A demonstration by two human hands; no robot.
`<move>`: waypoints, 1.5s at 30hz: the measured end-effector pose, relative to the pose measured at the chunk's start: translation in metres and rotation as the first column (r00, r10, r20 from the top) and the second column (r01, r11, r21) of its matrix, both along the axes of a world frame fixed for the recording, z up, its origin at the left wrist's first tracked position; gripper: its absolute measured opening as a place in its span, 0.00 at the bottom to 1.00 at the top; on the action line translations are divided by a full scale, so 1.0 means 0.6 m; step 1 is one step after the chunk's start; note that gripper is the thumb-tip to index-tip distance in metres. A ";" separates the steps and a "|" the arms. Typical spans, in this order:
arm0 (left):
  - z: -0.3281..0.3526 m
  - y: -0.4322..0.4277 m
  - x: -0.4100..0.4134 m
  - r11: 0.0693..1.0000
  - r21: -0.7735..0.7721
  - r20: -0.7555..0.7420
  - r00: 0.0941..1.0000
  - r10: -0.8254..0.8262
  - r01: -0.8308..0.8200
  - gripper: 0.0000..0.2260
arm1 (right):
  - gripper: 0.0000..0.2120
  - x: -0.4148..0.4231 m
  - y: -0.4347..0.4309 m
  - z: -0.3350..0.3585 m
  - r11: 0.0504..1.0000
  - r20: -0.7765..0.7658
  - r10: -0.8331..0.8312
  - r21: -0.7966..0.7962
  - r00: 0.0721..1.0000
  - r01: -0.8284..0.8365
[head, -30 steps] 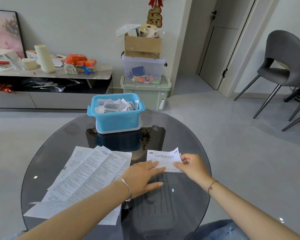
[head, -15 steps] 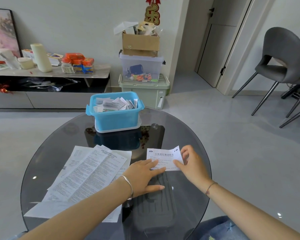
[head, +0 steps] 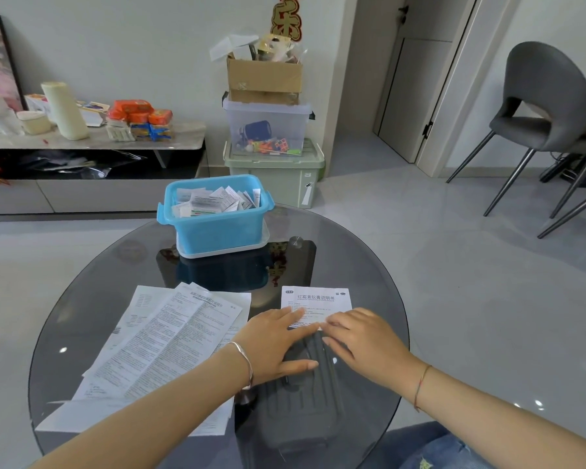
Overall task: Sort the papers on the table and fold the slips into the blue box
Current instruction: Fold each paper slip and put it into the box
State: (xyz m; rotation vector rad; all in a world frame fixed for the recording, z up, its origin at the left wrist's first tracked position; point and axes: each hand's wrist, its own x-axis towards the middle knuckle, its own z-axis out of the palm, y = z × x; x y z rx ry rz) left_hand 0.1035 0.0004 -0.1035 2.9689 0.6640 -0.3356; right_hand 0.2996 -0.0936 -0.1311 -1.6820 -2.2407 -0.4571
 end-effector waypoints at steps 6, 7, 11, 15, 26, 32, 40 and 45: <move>0.011 -0.002 0.002 1.000 0.001 -0.024 1.000 -0.019 0.019 0.40 | 0.24 0.035 -0.027 0.002 0.997 0.022 -0.015 0.081 1.000 0.013; 0.013 -0.003 0.003 1.000 0.002 -0.031 0.999 -0.023 0.023 0.39 | 0.26 0.044 -0.034 0.002 0.995 0.012 -0.024 0.093 1.000 0.023; 0.015 -0.014 0.013 0.999 0.039 -0.062 0.998 -0.026 0.029 0.40 | 0.25 0.061 -0.055 0.000 0.996 0.019 -0.061 0.065 0.998 0.059; 0.003 -0.024 0.027 0.996 0.088 -0.054 0.998 -0.012 0.016 0.43 | 0.18 0.046 -0.048 0.015 0.994 -0.009 -0.102 0.050 0.995 0.102; 0.009 -0.030 0.014 0.999 0.053 -0.046 0.999 0.008 -0.006 0.46 | 0.31 0.025 -0.039 0.005 0.993 -0.102 -0.106 -0.056 0.989 0.100; 0.025 -0.015 -0.011 0.998 0.060 -0.065 0.998 0.022 -0.018 0.49 | 0.32 0.021 -0.029 0.009 0.996 -0.101 -0.093 0.003 0.991 0.094; 0.016 0.001 -0.044 0.991 0.135 -0.057 0.998 0.017 -0.009 0.49 | 0.11 0.014 -0.011 0.024 0.969 0.004 -0.145 -0.201 0.989 0.143; 0.021 0.006 -0.038 0.971 0.219 -0.036 0.994 0.104 -0.094 0.37 | 0.13 0.008 0.019 0.017 0.994 0.290 -0.100 -0.017 0.952 0.109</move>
